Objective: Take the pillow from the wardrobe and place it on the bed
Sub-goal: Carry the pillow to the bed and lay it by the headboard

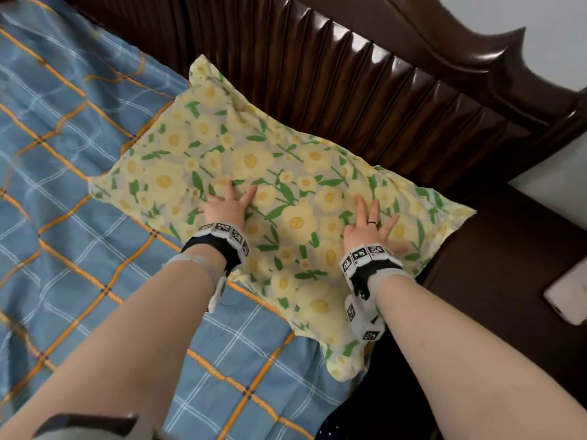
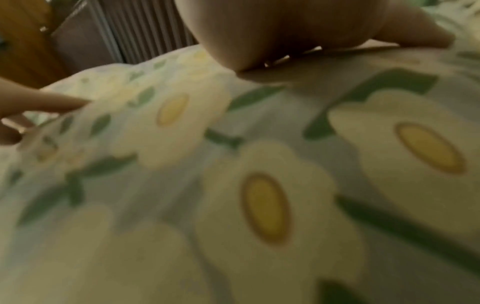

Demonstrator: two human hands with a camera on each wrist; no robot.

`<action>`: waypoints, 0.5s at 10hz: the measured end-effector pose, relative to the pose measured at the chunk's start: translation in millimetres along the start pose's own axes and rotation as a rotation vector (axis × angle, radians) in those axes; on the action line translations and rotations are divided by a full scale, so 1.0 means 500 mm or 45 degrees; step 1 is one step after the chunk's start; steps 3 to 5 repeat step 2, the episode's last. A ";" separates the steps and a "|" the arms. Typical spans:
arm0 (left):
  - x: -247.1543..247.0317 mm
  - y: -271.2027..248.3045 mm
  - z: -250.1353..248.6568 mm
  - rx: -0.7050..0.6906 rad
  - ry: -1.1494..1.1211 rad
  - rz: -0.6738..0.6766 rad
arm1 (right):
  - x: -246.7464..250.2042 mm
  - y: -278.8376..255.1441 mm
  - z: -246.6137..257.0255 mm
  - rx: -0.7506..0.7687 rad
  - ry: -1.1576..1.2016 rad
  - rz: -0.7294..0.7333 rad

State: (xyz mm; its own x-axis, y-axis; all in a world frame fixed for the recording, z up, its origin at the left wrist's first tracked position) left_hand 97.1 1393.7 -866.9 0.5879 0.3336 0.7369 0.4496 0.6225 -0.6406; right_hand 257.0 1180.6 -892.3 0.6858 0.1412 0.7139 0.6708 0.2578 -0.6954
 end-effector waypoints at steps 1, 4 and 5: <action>0.038 -0.024 -0.020 0.066 0.007 0.058 | 0.017 -0.017 -0.007 -0.139 0.118 0.081; 0.065 -0.051 -0.004 0.097 -0.085 -0.005 | 0.081 -0.074 0.020 -0.050 0.279 0.049; 0.065 -0.051 -0.004 0.097 -0.085 -0.005 | 0.081 -0.074 0.020 -0.050 0.279 0.049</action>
Point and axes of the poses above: each hand's wrist, its own y-axis towards the middle knuckle, its own x-axis out of the back of the hand, z = x × y, the point moved 8 cm from there along y, towards the middle knuckle, and after that the axes turned 3 degrees about z, right-handed, at the moved point
